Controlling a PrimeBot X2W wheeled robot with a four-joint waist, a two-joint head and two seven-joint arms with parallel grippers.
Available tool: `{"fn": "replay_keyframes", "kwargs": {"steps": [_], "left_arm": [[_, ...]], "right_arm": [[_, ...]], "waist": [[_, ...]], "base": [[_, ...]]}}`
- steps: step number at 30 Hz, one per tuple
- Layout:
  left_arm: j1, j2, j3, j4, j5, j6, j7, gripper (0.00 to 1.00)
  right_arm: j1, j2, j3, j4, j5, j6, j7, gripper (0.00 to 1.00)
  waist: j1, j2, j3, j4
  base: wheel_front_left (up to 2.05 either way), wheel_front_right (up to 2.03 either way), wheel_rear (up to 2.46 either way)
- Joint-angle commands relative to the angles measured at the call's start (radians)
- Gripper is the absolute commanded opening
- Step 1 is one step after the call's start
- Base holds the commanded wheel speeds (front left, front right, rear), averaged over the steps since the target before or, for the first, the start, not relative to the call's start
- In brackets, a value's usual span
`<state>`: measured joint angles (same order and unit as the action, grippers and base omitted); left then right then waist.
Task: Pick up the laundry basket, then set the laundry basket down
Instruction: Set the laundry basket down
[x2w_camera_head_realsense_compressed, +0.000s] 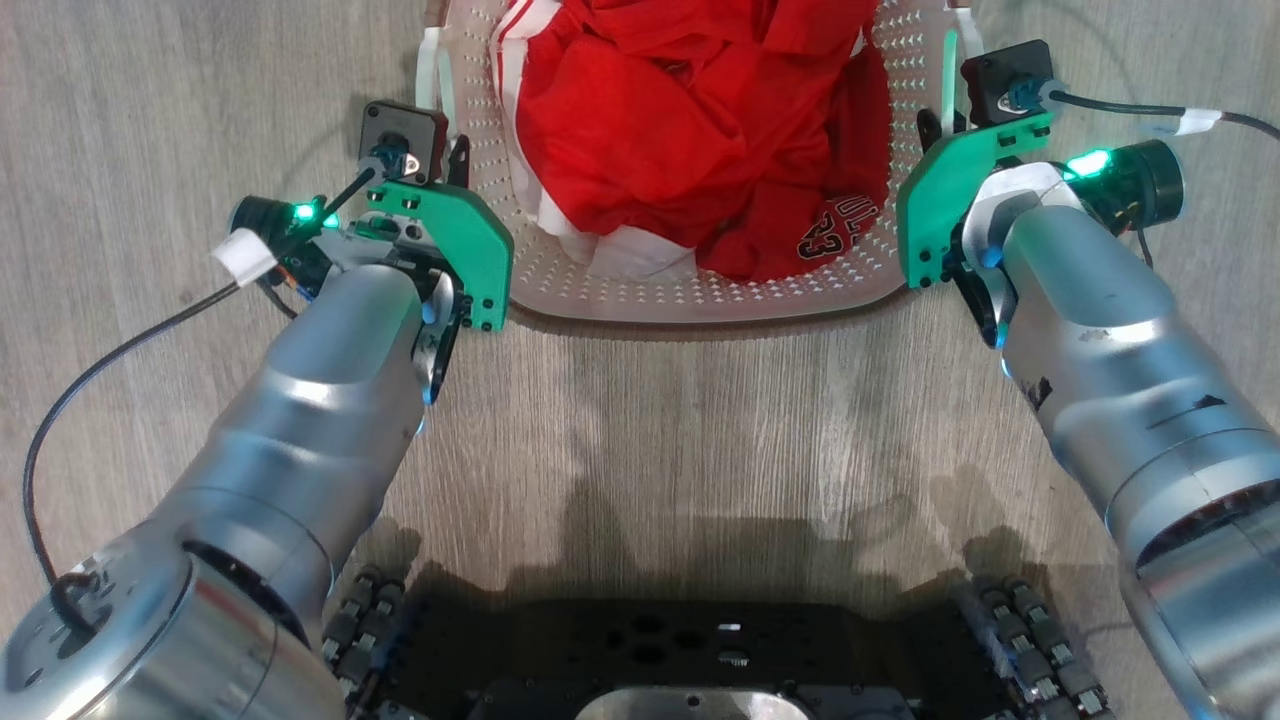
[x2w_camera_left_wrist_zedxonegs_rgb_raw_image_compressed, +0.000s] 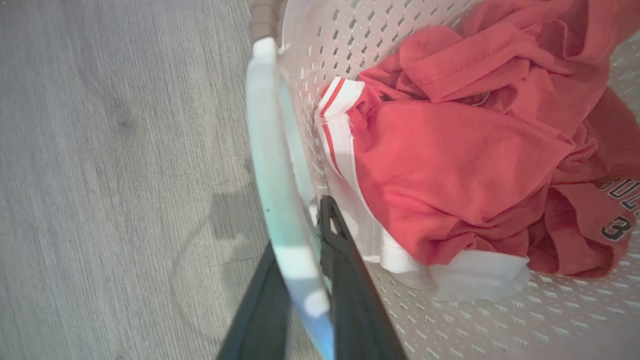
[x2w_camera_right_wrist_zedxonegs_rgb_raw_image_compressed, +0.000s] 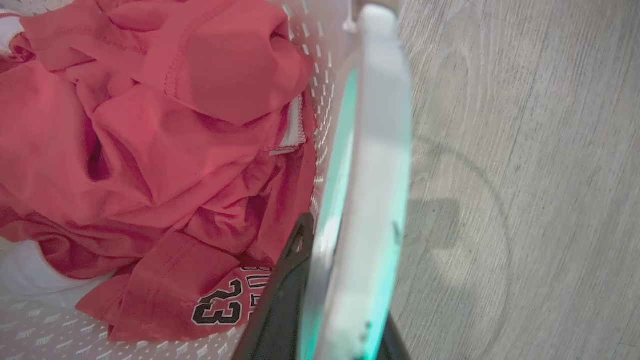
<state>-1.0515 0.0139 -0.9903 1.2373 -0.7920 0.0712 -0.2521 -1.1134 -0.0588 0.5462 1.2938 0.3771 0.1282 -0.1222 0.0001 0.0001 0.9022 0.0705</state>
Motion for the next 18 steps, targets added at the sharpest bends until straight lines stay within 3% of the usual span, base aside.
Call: {"fn": "replay_keyframes", "kwargs": {"steps": [1,4,7,8,10,11,12,14,18], "left_arm": [[-0.015,0.036,0.013,-0.005,0.018,0.009,-0.010,0.00],[-0.011,0.036,0.016,-0.007,0.019,0.008,-0.010,0.00],[-0.005,0.036,0.019,-0.005,0.014,0.009,-0.010,0.00],[-0.004,0.036,0.020,-0.004,0.013,0.010,-0.010,0.11],[0.000,0.036,0.019,-0.002,0.009,0.009,-0.010,0.15],[0.002,0.036,0.019,0.000,0.007,0.010,-0.010,0.31],[0.004,0.036,0.020,0.003,0.001,0.011,-0.010,0.42],[0.005,0.036,0.021,0.007,-0.006,0.015,-0.010,1.00],[0.014,0.036,0.022,0.017,-0.023,0.028,-0.007,1.00]], "right_arm": [[0.037,0.009,0.016,-0.003,-0.027,0.003,-0.010,0.00],[0.042,0.009,0.008,-0.003,-0.037,0.003,-0.009,0.00],[0.044,0.009,0.001,-0.003,-0.046,0.003,-0.004,0.35],[0.045,0.009,-0.001,-0.003,-0.048,0.003,-0.002,0.44],[0.046,0.009,-0.007,-0.003,-0.052,0.003,0.003,0.48],[0.047,0.009,-0.009,-0.003,-0.054,0.003,0.005,0.64],[0.045,0.009,-0.014,-0.003,-0.057,0.003,0.002,1.00],[0.044,0.009,-0.024,-0.003,-0.065,0.003,-0.002,1.00],[0.048,0.009,-0.052,-0.003,-0.094,0.003,-0.007,1.00]], "waist": [[-0.0001,-0.0001,0.000,0.000],[-0.0001,-0.0001,-0.002,0.000],[-0.0001,-0.0001,-0.006,0.001],[-0.0001,-0.0001,-0.007,0.002],[-0.0001,-0.0001,-0.008,0.002],[-0.0001,-0.0001,-0.008,0.002],[-0.0001,-0.0001,-0.008,0.002],[-0.0001,-0.0001,-0.010,0.002],[-0.0001,-0.0001,-0.024,0.004]], "base": [[0.00,0.00,0.00],[0.00,0.00,0.00],[0.00,0.00,0.00],[0.00,0.00,0.00],[0.00,0.00,0.00],[0.00,0.00,0.00],[0.00,0.00,0.00],[0.00,0.00,0.00],[0.00,0.00,0.00]]}}
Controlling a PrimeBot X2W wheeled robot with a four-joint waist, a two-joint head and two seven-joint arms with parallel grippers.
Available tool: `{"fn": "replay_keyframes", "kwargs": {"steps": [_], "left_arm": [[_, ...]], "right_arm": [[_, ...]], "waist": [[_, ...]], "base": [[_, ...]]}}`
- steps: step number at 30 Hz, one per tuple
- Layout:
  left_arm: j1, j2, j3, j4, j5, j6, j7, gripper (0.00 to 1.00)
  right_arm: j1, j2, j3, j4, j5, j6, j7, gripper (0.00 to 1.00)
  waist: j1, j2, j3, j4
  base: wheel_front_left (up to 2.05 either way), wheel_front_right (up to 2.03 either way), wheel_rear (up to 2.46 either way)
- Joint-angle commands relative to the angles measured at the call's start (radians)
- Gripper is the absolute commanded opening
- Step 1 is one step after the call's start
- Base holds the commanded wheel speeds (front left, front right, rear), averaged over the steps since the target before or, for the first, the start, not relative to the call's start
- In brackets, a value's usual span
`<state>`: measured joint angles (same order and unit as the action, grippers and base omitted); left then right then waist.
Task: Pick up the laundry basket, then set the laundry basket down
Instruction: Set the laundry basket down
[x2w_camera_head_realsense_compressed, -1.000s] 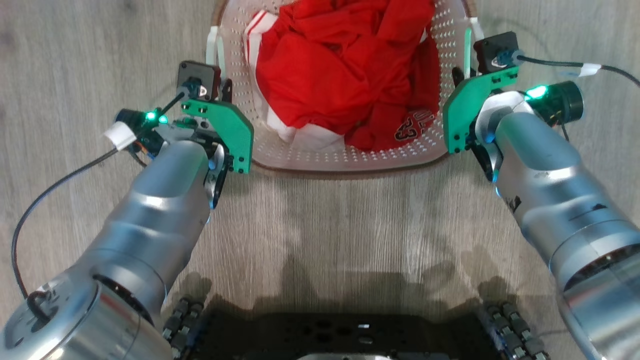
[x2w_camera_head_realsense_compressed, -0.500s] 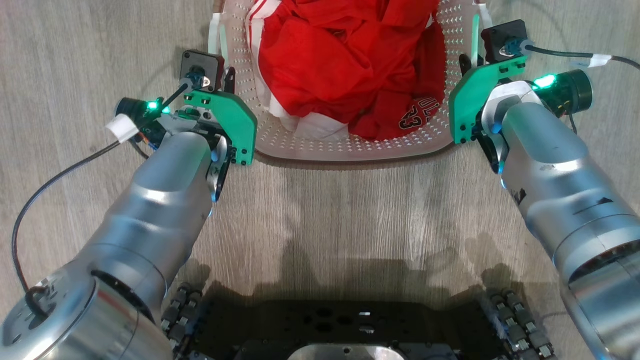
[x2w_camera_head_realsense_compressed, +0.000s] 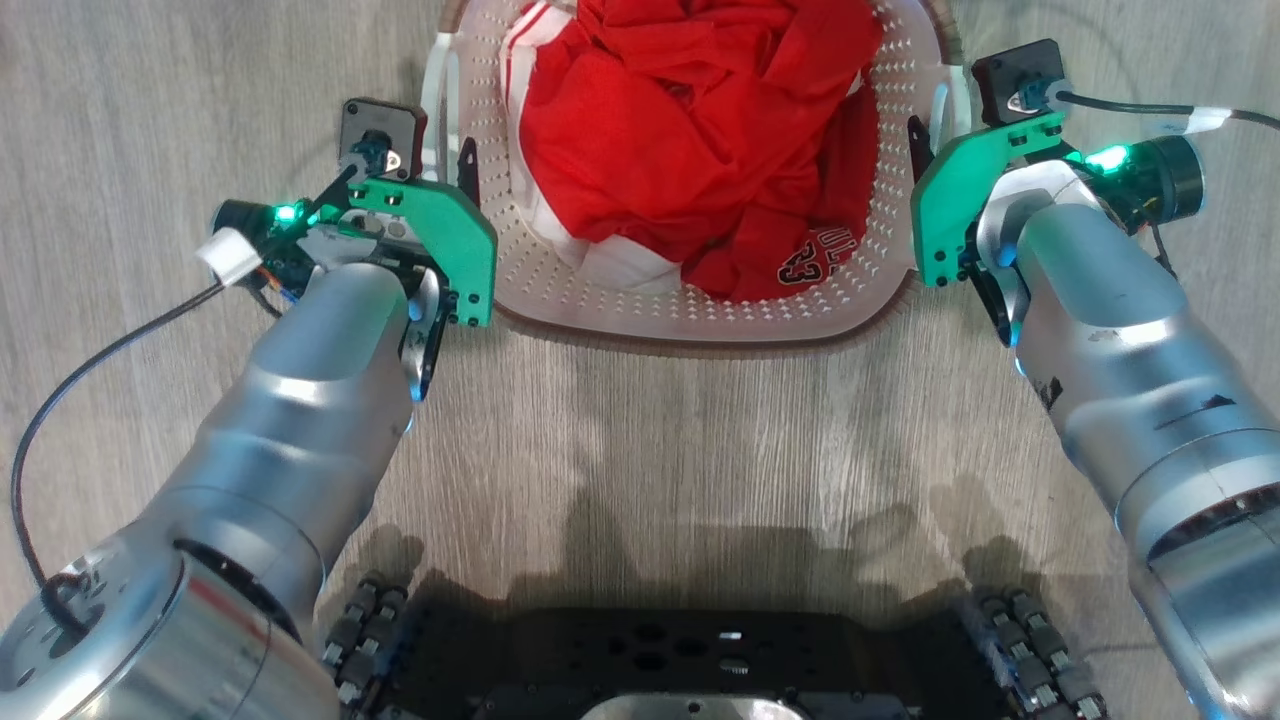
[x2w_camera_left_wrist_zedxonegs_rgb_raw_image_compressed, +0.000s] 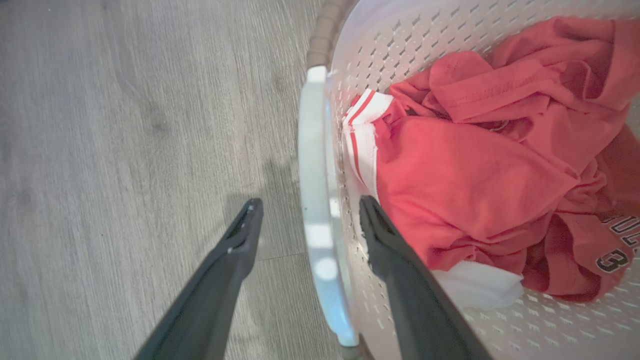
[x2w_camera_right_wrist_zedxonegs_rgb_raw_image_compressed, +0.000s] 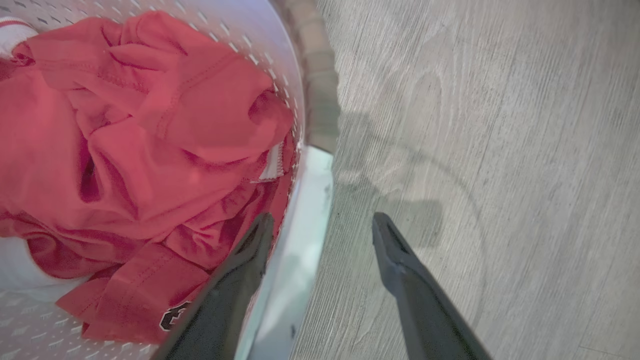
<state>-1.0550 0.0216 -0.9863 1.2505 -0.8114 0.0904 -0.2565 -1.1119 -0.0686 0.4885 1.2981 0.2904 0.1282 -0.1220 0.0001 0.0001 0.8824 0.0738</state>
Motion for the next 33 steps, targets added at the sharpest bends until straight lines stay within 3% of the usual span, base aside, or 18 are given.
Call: {"fn": "replay_keyframes", "kwargs": {"steps": [1,8,14,26,33], "left_arm": [[0.020,0.029,0.016,0.005,-0.006,0.010,-0.002,1.00],[0.034,0.029,0.025,0.007,-0.019,0.017,-0.004,1.00],[0.048,0.051,0.074,-0.092,0.016,0.035,-0.005,1.00],[0.294,0.111,0.350,-0.470,0.257,0.061,-0.005,1.00],[0.487,0.090,0.533,-0.698,0.424,0.036,-0.005,1.00]], "right_arm": [[0.048,0.018,-0.001,-0.007,-0.014,0.003,-0.009,1.00],[0.053,0.018,-0.043,-0.007,-0.052,0.003,-0.040,1.00],[0.058,0.018,-0.066,-0.021,-0.061,0.003,-0.086,1.00],[0.175,0.018,-0.105,-0.190,-0.066,0.003,-0.139,1.00],[0.331,0.018,-0.195,-0.379,-0.100,0.003,-0.139,1.00]], "waist": [[-0.0001,-0.0001,-0.009,0.001],[-0.0001,-0.0001,-0.053,0.004],[-0.0001,-0.0001,-0.103,0.007],[-0.0001,-0.0001,-0.327,0.001],[-0.0001,-0.0001,-0.472,0.005]], "base": [[0.00,0.00,0.00],[0.00,0.00,0.00],[0.00,0.00,0.00],[0.00,0.00,0.00],[0.00,0.00,0.00]]}}
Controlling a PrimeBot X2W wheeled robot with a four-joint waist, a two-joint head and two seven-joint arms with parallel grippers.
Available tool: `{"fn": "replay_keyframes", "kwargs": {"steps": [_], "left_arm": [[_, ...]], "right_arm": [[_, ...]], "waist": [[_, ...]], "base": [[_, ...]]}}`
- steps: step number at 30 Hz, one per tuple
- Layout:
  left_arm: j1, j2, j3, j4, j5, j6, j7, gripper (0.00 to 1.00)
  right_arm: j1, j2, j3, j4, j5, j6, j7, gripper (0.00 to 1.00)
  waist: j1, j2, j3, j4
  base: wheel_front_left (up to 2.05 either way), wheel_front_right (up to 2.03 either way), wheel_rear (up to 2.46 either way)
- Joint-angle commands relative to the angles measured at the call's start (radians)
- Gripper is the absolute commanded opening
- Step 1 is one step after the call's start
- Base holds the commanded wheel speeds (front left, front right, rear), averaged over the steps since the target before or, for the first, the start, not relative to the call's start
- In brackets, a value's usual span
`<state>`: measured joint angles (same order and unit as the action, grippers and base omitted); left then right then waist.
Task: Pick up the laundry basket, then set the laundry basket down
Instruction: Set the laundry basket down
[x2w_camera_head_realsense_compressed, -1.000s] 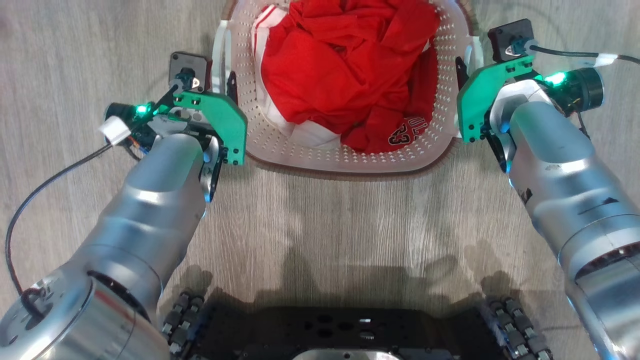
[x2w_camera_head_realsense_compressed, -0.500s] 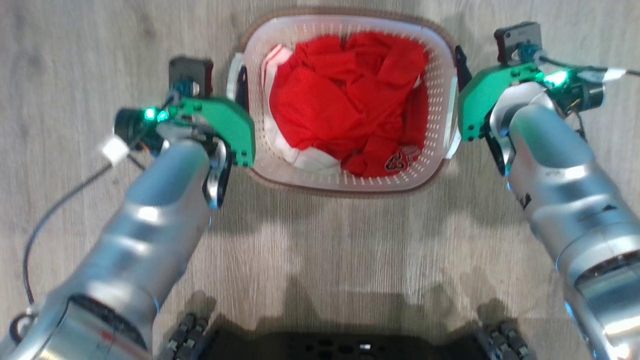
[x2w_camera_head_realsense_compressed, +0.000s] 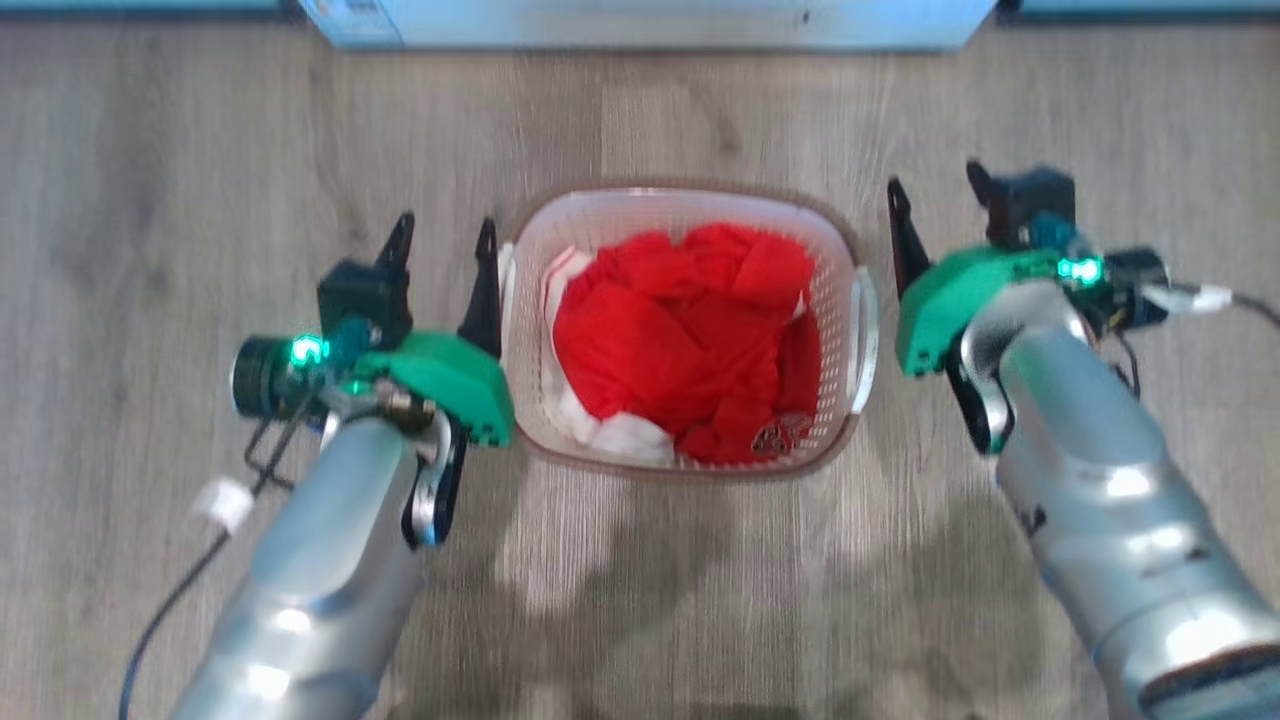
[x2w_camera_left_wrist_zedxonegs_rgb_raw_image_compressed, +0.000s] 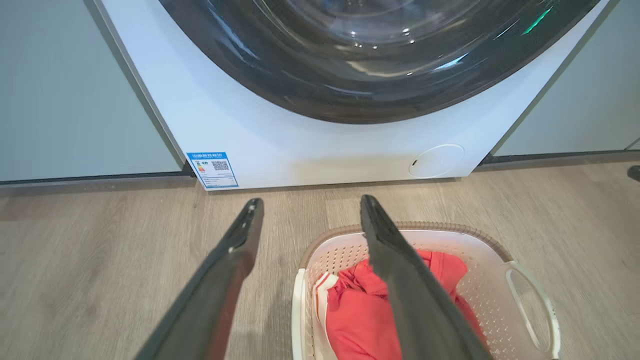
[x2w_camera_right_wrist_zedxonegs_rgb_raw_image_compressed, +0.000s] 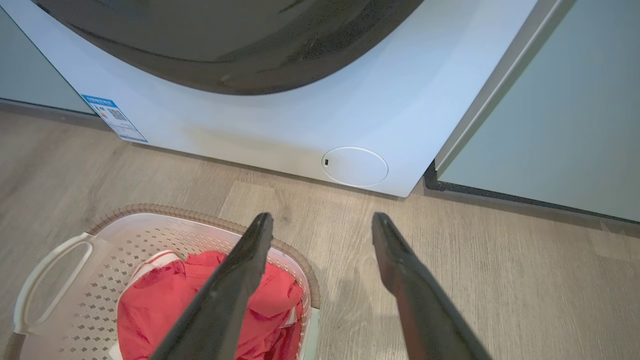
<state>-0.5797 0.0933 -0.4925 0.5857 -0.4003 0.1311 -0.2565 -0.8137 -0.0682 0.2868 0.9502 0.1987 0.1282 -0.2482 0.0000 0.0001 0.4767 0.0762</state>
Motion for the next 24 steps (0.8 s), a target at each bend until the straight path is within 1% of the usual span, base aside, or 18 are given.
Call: {"fn": "replay_keyframes", "kwargs": {"steps": [1,6,12,17,24], "left_arm": [[0.037,0.013,0.058,-0.055,0.033,-0.012,-0.005,1.00],[0.148,-0.011,0.135,-0.148,0.111,-0.038,-0.005,1.00],[0.259,-0.029,0.205,-0.234,0.156,-0.071,-0.005,1.00],[0.344,-0.035,0.259,-0.305,0.183,-0.078,-0.005,1.00],[0.456,-0.040,0.316,-0.371,0.182,-0.080,-0.005,1.00]], "right_arm": [[0.057,0.018,-0.004,-0.055,-0.013,0.003,-0.013,1.00],[0.174,0.018,-0.052,-0.163,-0.029,0.003,-0.013,1.00],[0.299,0.018,-0.098,-0.284,-0.056,0.003,-0.013,1.00],[0.387,0.018,-0.114,-0.387,-0.067,0.003,-0.013,1.00],[0.502,0.018,-0.132,-0.515,-0.073,0.003,-0.013,1.00]], "waist": [[0.0000,-0.0001,-0.088,0.004],[0.0000,-0.0001,-0.178,0.012],[0.0000,-0.0001,-0.267,0.023],[0.0000,-0.0001,-0.320,0.023],[0.0000,-0.0001,-0.375,0.021]], "base": [[0.00,0.00,0.00],[0.00,0.00,0.00],[0.00,0.00,0.00],[0.00,0.00,0.00],[0.00,0.00,0.00]]}}
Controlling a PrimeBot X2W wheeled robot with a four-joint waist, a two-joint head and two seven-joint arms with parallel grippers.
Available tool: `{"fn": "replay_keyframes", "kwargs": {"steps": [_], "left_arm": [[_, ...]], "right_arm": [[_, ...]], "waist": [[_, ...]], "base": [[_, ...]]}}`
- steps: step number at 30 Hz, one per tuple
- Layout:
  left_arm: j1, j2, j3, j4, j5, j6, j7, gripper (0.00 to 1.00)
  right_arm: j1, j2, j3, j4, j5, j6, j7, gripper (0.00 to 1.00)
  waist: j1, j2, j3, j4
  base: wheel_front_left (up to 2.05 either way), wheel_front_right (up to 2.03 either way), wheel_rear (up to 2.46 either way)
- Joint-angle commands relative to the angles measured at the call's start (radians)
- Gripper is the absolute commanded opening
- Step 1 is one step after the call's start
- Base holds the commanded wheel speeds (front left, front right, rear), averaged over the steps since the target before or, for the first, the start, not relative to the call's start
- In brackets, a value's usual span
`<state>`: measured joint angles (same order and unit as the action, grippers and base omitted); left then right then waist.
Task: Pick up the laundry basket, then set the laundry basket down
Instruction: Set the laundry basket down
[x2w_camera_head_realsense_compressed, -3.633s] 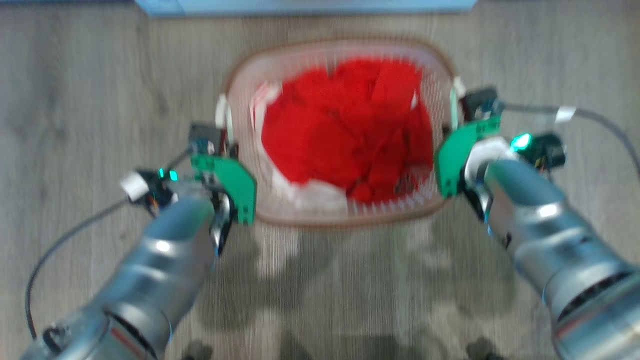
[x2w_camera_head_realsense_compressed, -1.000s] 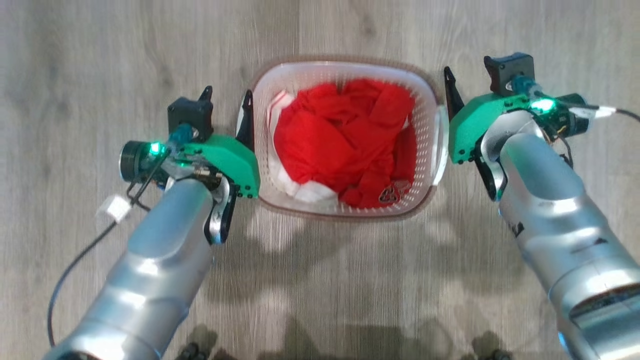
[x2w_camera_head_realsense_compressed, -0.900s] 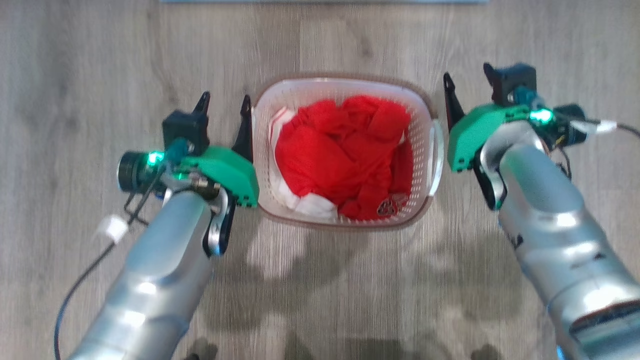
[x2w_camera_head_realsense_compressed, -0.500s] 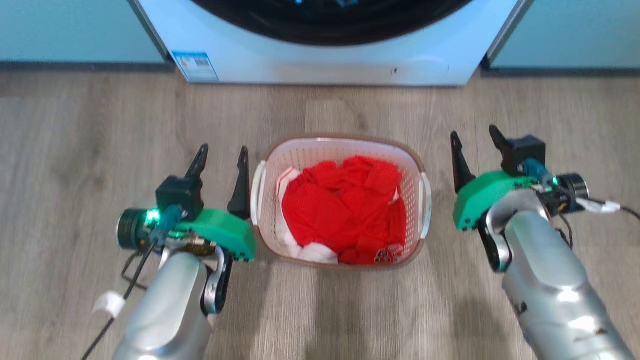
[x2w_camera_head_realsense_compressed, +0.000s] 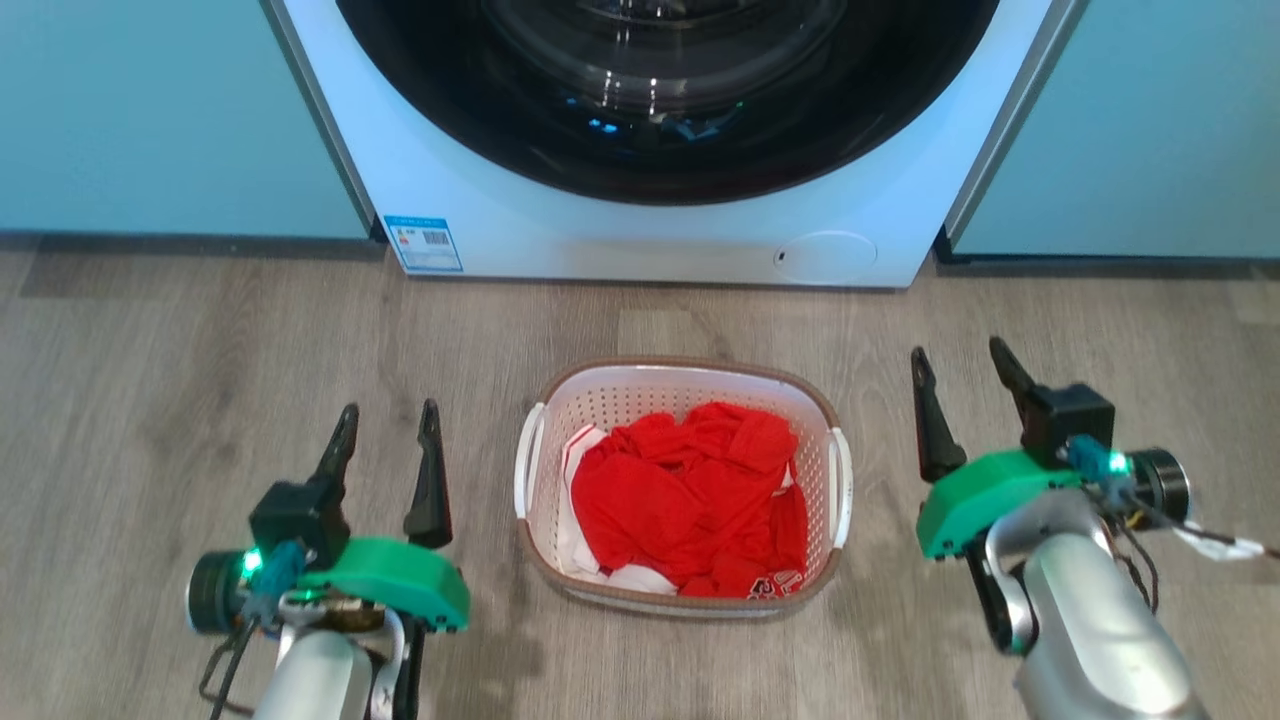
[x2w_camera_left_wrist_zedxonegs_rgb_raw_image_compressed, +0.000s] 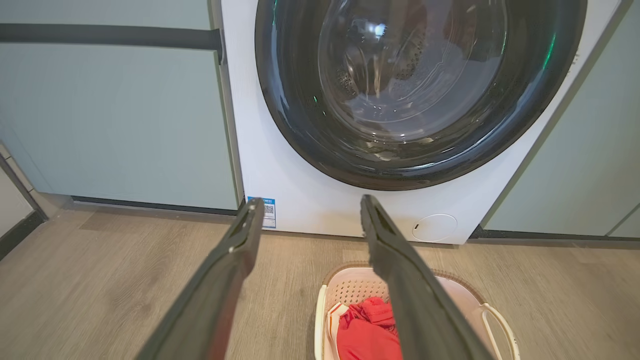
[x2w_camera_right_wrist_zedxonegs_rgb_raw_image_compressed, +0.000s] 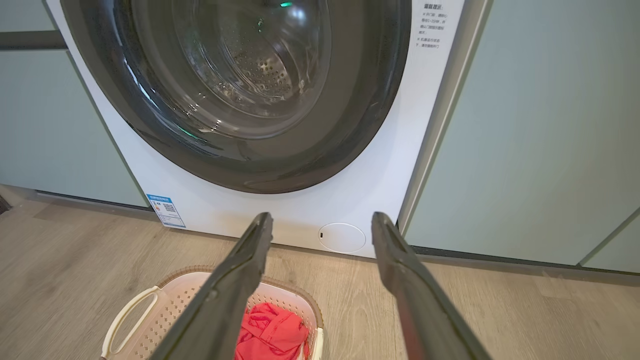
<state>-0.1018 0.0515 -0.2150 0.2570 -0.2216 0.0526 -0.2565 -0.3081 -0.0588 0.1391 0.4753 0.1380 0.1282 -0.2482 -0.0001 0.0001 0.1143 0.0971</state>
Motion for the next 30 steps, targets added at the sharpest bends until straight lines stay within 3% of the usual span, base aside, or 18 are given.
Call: {"fn": "replay_keyframes", "kwargs": {"steps": [1,18,30], "left_arm": [[-0.009,0.002,0.044,-0.053,0.007,-0.003,-0.005,1.00],[0.199,0.000,0.111,-0.180,0.064,0.002,-0.005,1.00],[0.227,0.001,0.123,-0.178,0.079,-0.005,-0.005,1.00]], "right_arm": [[0.012,0.009,0.013,-0.056,-0.012,0.003,-0.013,1.00],[0.286,0.009,-0.040,-0.277,0.006,0.003,-0.014,1.00],[0.338,0.009,-0.050,-0.306,0.005,0.003,-0.013,1.00]], "waist": [[0.0001,-0.0001,-0.019,0.000],[0.0001,-0.0001,-0.116,-0.031],[0.0001,-0.0001,-0.144,-0.050]], "base": [[0.00,0.00,0.00],[0.00,0.00,0.00],[0.00,0.00,0.00]]}}
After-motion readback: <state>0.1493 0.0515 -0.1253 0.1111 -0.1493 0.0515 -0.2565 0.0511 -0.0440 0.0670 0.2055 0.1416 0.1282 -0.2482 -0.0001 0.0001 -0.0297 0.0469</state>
